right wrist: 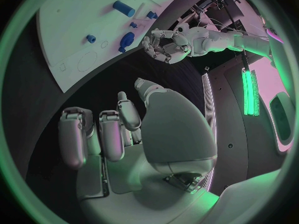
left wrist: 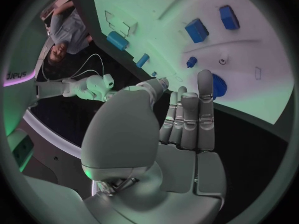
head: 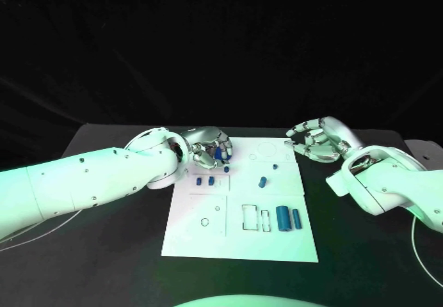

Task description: Assemble the parts on the task board

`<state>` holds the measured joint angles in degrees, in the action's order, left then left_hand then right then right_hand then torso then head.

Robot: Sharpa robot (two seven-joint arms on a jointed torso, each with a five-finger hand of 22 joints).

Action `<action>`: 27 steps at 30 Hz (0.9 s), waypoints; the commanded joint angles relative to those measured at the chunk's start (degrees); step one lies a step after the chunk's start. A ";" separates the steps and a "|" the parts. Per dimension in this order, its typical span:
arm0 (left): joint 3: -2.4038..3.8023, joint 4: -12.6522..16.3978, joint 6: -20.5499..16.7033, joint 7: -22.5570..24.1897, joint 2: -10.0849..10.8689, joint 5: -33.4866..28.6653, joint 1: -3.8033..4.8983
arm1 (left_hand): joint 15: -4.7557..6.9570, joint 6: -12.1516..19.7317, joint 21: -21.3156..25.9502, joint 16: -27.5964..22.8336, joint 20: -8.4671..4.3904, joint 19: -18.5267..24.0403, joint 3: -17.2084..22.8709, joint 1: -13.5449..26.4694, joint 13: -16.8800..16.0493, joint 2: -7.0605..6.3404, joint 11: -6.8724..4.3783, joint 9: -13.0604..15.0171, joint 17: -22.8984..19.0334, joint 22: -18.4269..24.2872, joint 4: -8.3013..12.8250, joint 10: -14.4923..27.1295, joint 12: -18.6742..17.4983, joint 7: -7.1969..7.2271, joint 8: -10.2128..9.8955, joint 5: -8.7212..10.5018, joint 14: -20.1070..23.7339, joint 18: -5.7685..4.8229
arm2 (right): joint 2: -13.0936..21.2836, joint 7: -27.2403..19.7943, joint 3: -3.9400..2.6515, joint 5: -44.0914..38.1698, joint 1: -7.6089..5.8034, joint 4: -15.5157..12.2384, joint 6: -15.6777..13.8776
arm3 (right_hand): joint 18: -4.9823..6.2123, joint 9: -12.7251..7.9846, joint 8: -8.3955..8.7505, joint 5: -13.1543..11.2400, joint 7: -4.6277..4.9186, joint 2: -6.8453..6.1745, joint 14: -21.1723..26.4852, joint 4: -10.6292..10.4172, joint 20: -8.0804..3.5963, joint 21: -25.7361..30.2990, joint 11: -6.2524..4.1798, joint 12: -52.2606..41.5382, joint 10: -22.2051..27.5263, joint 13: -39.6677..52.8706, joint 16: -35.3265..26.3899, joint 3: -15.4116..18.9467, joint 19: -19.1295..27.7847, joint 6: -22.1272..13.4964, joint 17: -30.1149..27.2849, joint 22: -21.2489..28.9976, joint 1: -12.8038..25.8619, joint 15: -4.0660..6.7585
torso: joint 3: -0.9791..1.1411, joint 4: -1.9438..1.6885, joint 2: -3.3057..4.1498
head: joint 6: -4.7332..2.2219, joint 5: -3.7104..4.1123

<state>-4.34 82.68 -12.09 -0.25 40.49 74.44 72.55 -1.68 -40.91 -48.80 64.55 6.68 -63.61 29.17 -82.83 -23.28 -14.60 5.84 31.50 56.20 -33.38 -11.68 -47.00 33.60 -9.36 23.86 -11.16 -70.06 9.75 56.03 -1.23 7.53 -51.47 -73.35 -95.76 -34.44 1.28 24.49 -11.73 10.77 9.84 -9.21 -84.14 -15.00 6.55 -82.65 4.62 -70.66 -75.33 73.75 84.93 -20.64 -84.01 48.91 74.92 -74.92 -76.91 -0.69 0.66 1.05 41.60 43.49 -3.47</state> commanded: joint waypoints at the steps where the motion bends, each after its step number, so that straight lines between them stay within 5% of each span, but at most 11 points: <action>1: -0.09 -0.58 -1.26 5.13 -0.63 11.24 -0.13 | -0.03 -0.78 -1.67 1.61 -0.06 -1.15 -0.43 -0.01 1.33 -0.70 0.16 -1.22 0.67 -1.76 0.21 -0.19 -0.94 -0.01 -0.54 0.27 -1.13 0.54 | -0.10 -1.54 0.00 0.41 0.05 0.00 -0.43 | 0.83 0.00 -0.29 0.20 -0.21 -0.16 -3.26 0.07 -0.24 0.29 0.00 0.37 0.38 -0.08 -0.25 -0.40 -1.48 -0.28 6.60 -9.54 -0.28 0.40 | 0.04 -0.05 -0.02 | -0.18 0.00; 11: -0.41 -4.00 2.93 2.80 -3.14 19.12 -0.94 | -0.14 -2.80 -11.38 8.04 0.08 -6.07 -1.30 -0.03 4.44 -1.12 0.30 -4.32 4.23 -13.25 0.80 -0.94 -2.43 -0.01 -1.67 0.16 -4.89 -1.22 | -0.21 -1.74 0.01 0.51 0.05 -0.04 -0.56 | 0.87 0.00 -0.36 0.40 -0.22 -0.17 -3.22 0.07 -0.27 0.50 -0.01 0.60 0.51 -0.30 -0.38 -0.49 -1.40 -0.31 6.46 -9.40 -0.28 0.43 | 0.01 0.11 0.05 | -0.26 0.06; 27: -0.41 -6.69 5.21 1.21 -5.18 20.74 -1.12 | -0.39 -4.47 -17.29 11.56 0.39 -8.69 -0.42 -0.87 7.56 -0.49 0.64 -6.65 5.76 -20.22 1.45 -1.70 -4.96 -0.28 -2.68 -0.01 -7.16 -2.27 | -0.24 -1.66 0.00 0.52 0.05 -0.16 -0.58 | 0.88 0.00 -0.37 0.46 -0.22 -0.20 -3.23 0.05 -0.28 0.53 -0.01 0.63 0.52 -0.34 -0.40 -0.50 -1.39 -0.34 6.46 -9.37 -0.24 0.43 | 0.01 0.03 0.04 | 0.16 0.53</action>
<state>-4.79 76.04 -8.52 1.43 35.52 93.88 71.44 -2.04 -45.20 -66.15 76.13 7.06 -72.00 28.64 -83.16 -15.70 -14.89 6.41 24.83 62.03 -53.69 -10.16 -48.60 28.88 -9.63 21.49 -11.16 -77.01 7.92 55.84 -2.32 7.54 -50.88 -73.34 -95.83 -35.02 1.28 24.49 -11.73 10.99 9.84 -9.21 -84.14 -14.84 6.56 -82.35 4.62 -70.40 -75.33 73.49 84.93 -20.80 -84.01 48.91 74.91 -74.90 -76.92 -0.70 0.66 1.12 41.67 43.56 -3.02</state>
